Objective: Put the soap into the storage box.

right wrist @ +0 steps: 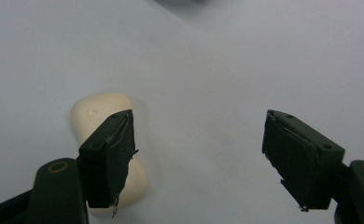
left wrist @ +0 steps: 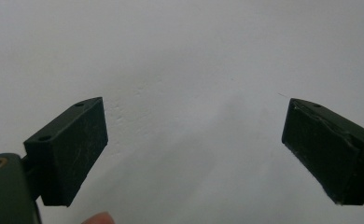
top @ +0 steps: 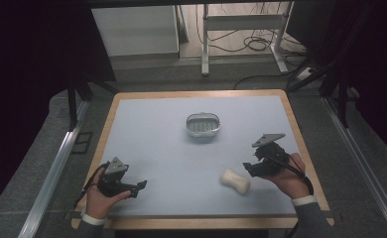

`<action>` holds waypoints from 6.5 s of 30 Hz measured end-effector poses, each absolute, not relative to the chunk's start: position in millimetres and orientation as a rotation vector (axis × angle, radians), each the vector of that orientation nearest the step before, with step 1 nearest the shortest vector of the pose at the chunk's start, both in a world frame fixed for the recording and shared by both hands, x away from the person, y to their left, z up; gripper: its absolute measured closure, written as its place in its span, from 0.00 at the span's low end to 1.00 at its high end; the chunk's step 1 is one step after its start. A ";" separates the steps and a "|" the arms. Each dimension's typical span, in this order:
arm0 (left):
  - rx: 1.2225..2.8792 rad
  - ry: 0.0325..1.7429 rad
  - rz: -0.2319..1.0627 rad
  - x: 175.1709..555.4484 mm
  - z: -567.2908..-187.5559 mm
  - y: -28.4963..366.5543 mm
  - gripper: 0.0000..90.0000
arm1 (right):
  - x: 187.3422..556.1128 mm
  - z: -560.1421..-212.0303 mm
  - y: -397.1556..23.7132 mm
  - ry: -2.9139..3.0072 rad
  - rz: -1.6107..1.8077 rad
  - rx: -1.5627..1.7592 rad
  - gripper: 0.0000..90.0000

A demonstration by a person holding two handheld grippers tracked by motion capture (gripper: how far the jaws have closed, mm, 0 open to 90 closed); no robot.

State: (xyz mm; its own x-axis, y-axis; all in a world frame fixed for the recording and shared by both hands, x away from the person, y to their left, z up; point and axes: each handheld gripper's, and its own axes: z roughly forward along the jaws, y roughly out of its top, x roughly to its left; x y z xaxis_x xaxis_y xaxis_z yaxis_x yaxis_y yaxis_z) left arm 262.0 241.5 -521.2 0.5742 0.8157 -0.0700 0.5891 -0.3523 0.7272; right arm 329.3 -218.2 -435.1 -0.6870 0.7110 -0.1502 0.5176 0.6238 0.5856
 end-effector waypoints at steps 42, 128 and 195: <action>2.086 1.107 0.393 262.8 -523.6 239.1 0.08 | 330.8 -490.8 -160.1 2.815 0.401 0.902 0.31; 2.111 1.104 0.390 264.3 -527.0 236.2 0.08 | 363.6 -455.9 -157.1 2.733 0.468 0.855 0.55; 2.116 1.095 0.389 264.9 -527.3 236.4 0.08 | 429.3 -417.2 -127.1 2.695 0.550 0.685 0.54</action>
